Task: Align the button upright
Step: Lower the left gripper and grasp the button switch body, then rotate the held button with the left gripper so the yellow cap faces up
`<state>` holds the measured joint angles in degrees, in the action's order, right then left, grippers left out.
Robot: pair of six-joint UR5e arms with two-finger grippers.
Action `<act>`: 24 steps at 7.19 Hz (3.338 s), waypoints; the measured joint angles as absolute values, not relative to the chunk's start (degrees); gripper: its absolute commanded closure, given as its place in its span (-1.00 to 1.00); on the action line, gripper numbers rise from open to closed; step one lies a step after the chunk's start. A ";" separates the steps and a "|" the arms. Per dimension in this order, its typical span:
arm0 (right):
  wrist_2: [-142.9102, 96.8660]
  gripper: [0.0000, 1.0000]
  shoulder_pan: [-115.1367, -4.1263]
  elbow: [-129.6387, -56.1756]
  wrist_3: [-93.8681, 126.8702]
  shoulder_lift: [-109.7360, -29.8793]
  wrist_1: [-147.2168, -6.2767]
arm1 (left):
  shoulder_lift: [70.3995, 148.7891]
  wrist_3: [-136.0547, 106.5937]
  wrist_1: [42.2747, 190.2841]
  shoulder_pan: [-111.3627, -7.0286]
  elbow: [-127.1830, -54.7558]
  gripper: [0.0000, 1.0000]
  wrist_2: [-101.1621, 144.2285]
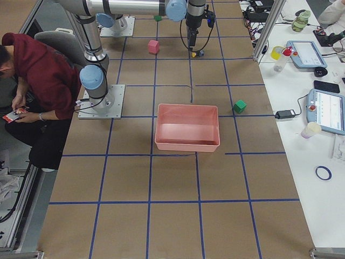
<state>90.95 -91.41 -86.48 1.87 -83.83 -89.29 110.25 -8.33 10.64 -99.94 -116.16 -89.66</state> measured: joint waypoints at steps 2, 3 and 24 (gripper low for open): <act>91.16 -1.00 -91.38 -86.77 1.87 -83.83 -89.55 | 115.02 -14.64 5.56 -104.27 -114.80 -1.00 -92.75; 91.28 -1.00 -91.32 -86.84 1.90 -83.80 -89.67 | 116.94 -19.99 4.90 -107.34 -113.61 -0.99 -95.75; 92.68 -1.00 -88.67 -88.41 1.42 -83.38 -90.20 | 115.32 -36.62 50.61 -108.61 -95.67 1.00 -84.53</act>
<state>92.68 -88.67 -88.41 1.42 -83.38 -90.20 115.32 -36.62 50.61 -108.61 -95.67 -84.53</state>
